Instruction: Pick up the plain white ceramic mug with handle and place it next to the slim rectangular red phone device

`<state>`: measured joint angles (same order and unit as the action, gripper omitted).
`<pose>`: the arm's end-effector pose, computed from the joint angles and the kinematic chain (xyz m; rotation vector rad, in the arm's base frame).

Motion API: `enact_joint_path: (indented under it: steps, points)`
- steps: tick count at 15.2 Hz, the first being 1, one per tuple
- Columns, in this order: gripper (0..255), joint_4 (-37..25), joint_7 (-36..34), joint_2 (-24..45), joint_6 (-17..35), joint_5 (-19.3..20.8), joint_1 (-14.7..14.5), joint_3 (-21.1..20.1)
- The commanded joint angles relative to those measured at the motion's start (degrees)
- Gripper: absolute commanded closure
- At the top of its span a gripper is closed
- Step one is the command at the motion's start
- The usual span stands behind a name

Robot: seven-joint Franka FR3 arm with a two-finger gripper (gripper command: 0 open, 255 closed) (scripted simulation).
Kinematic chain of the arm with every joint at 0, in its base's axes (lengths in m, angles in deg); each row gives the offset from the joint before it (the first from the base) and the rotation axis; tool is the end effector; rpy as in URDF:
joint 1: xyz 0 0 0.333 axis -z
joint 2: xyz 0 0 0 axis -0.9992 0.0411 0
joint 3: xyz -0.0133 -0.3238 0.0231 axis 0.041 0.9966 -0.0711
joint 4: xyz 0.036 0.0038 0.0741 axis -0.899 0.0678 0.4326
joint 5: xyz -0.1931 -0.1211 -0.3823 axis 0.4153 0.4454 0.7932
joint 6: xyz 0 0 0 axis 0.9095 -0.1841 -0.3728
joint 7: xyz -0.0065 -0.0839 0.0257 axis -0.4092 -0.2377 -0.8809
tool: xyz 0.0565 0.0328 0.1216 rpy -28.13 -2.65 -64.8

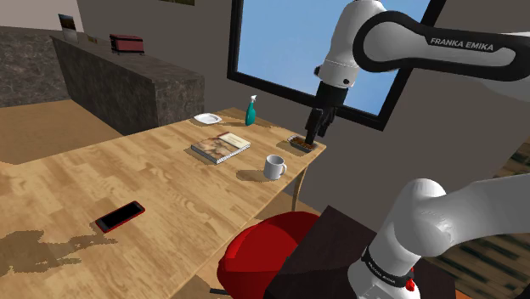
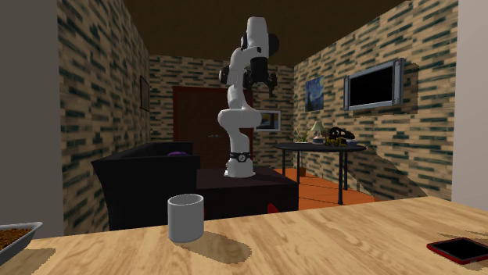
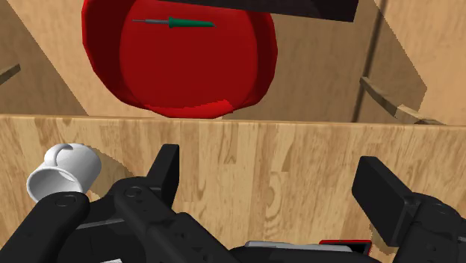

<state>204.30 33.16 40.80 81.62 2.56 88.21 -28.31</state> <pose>0.3604 0.0261 0.5441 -3.0867 -0.0463 -0.0403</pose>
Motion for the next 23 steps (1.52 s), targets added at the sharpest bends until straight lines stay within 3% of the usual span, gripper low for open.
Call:
enact_joint_path:
  steps: [1,12,23]
  points:
    - [0,0.0,0.0,0.0,0.0,0.0,0.0,0.0]
    - [0,4.0,8.24,15.39,19.47,4.19,3.02,5.83]
    - [0,-1.79,16.55,37.48,36.11,4.35,5.04,11.12]
